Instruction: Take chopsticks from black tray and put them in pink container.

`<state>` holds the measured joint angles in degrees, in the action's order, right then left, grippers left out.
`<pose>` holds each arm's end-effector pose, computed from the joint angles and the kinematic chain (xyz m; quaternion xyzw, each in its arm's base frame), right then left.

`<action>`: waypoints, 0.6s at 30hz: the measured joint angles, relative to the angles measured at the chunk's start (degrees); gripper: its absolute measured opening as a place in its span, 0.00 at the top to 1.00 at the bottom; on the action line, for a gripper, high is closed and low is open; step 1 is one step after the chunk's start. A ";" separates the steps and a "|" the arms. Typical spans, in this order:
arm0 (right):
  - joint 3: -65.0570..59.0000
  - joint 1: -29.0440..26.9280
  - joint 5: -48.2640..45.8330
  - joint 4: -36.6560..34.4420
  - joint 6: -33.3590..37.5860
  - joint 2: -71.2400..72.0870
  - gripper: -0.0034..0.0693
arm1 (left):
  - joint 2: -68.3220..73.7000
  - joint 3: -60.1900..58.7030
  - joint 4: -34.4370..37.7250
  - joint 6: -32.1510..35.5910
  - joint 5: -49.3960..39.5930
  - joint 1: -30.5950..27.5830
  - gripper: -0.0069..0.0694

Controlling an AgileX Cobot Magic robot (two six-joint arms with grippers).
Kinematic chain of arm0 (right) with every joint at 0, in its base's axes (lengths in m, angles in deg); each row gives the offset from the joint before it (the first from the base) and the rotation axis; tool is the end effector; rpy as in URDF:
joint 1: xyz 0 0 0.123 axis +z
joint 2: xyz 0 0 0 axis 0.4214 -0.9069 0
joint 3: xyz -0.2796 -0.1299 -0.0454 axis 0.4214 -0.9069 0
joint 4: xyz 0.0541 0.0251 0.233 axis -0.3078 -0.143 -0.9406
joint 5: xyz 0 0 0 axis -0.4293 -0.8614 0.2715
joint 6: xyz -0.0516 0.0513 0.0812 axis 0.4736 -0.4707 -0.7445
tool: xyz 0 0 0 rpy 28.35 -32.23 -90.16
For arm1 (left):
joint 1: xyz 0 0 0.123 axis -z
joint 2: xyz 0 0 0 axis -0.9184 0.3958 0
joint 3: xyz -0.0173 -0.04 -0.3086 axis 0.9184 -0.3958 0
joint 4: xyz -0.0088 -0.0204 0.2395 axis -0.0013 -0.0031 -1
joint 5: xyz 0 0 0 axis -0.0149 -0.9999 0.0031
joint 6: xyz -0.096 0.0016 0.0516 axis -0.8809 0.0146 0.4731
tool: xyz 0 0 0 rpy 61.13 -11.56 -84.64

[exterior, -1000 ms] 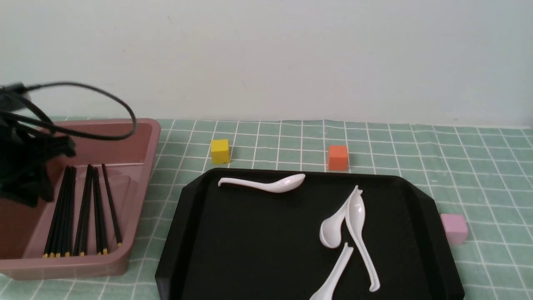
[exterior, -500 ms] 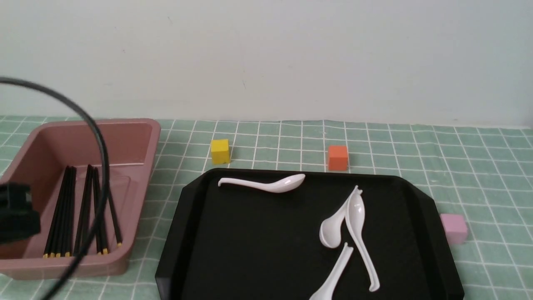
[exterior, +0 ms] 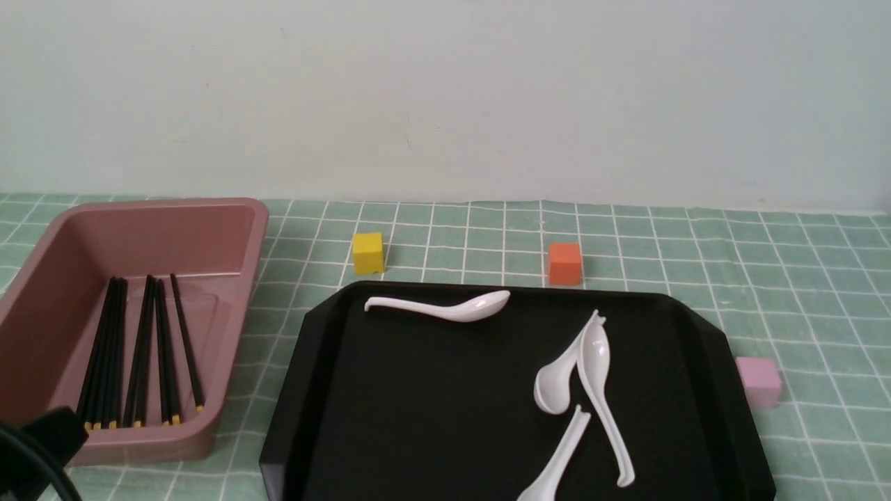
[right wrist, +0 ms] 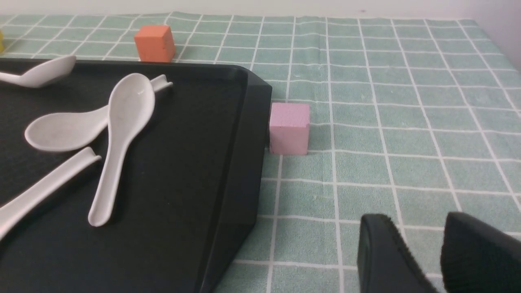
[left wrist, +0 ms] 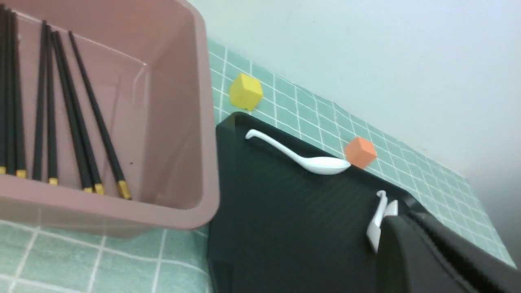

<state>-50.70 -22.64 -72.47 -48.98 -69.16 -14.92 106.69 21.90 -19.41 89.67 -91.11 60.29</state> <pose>0.0319 -0.0016 0.1697 0.0219 0.8000 0.0243 0.5991 0.0553 -0.0337 0.2701 -0.1486 0.7761 -0.2738 0.5483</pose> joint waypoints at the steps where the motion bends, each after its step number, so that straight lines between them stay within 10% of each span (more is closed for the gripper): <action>1: 0.00 0.00 0.00 0.00 0.00 0.00 0.62 | 0.00 -0.16 -0.41 0.37 0.60 0.00 0.93; 18: 0.00 0.00 0.00 0.00 0.00 0.00 0.62 | -5.18 -7.49 -20.28 0.04 3.36 1.30 0.93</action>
<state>-50.70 -22.64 -72.47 -48.98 -69.16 -14.92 101.51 14.41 -39.69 89.72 -87.75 61.59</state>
